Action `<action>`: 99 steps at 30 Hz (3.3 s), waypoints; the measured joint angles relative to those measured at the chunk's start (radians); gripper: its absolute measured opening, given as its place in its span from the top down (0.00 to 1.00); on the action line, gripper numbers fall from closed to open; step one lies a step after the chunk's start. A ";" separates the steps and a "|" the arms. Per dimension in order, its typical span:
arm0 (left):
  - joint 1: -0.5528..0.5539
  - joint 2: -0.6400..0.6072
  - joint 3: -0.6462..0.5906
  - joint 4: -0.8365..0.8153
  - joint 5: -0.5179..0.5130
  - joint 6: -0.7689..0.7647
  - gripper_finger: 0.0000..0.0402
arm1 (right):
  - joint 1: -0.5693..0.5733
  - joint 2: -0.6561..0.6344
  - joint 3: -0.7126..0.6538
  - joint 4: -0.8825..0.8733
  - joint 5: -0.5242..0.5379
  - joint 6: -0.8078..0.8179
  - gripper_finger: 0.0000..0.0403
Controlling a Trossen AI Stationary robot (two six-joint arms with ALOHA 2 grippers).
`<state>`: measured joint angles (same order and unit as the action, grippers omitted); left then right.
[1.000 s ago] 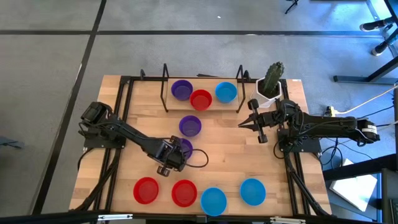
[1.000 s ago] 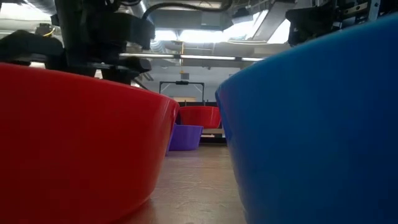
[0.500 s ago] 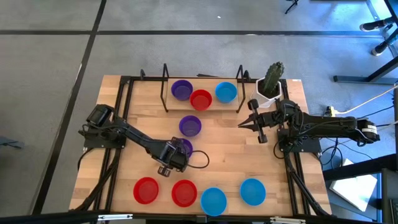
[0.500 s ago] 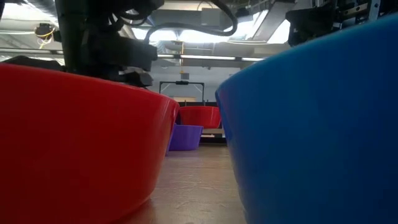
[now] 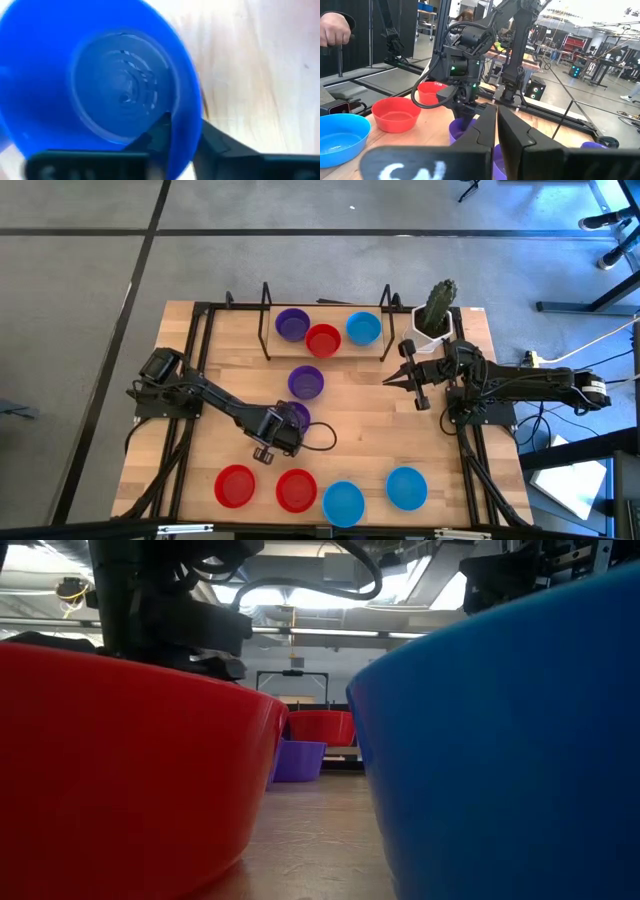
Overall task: Pick & Place Mini bowls
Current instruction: Stack the violet bowl on top of the violet bowl on the shelf
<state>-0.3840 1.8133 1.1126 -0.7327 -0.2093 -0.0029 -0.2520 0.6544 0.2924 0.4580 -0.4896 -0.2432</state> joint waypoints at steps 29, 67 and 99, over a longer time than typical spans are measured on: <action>-0.121 -0.576 -0.238 0.071 -0.021 -0.194 0.99 | 0.000 0.000 0.000 -0.023 0.000 0.000 0.95; 0.156 -1.009 -0.398 0.391 -0.435 -0.010 0.99 | 0.000 0.000 0.000 -0.021 0.000 -0.003 0.95; 0.804 -0.064 0.280 -0.077 -0.079 0.252 0.99 | 0.000 0.000 0.000 -0.033 0.000 -0.027 0.95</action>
<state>0.4201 1.7489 1.3926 -0.8101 -0.2879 0.2491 -0.2520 0.6544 0.2924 0.4248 -0.4896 -0.2699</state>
